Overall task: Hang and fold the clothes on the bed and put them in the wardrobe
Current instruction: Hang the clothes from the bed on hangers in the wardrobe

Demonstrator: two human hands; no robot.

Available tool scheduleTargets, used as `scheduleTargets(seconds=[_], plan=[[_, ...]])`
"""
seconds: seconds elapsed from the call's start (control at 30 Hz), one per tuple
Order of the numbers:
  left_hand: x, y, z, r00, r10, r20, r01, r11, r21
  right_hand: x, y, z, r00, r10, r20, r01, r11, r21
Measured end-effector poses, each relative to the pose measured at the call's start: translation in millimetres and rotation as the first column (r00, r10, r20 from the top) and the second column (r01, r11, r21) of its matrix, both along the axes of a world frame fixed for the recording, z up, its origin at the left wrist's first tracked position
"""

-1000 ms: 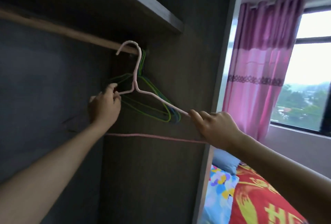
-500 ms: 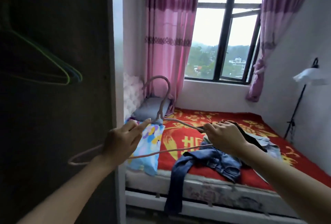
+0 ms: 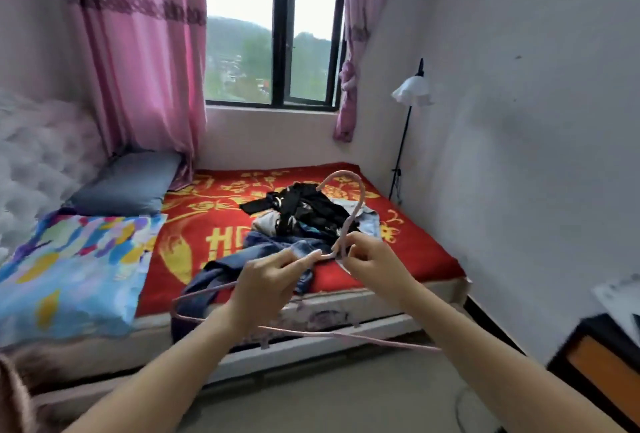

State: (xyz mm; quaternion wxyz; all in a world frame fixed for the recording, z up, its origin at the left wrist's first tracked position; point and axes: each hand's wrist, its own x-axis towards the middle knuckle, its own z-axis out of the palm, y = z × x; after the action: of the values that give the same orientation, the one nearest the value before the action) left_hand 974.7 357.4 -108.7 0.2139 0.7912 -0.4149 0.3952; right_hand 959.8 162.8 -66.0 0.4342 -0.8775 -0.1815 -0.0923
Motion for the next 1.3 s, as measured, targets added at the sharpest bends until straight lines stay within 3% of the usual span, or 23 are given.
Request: scheduleTargets(seconds=[0.23,0.43,0.53,0.77,0.9,1.3], plan=[[34.8,-92.3,-48.4,0.962,-0.105,-0.252,0.044,0.971,-0.237,18.7,-82.1,-50.5,0.989,-0.131,-0.071,0.132,0.991,0.016],[76.1,-96.3,-69.1,0.952,-0.111,-0.284,0.046,0.973,-0.227,60.2,-86.3,-78.3,0.980,-0.161,-0.114,0.164,0.986,0.023],[112.9,-89.7,-78.2,0.959,-0.068,-0.274,-0.001,0.970,-0.245,97.1,-79.3,-87.4,0.981,-0.166,-0.103,0.164,0.986,-0.035],[215.6,-52.3,-90.6,0.909,-0.065,-0.412,-0.071,0.949,-0.307,198.7,-64.9,-88.9,0.978,-0.189,-0.086,0.170,0.967,-0.189],[286.6,-25.7,-106.3,0.817,-0.100,-0.568,-0.157,0.909,-0.386,265.1,-69.4,-92.9,0.950,-0.263,-0.169,0.225,0.951,-0.214],[386.2,-45.1,-148.1,0.626,-0.195,-0.755,-0.238,0.874,-0.423,368.1,-79.7,-130.1,0.909,-0.317,-0.272,0.225,0.920,-0.320]])
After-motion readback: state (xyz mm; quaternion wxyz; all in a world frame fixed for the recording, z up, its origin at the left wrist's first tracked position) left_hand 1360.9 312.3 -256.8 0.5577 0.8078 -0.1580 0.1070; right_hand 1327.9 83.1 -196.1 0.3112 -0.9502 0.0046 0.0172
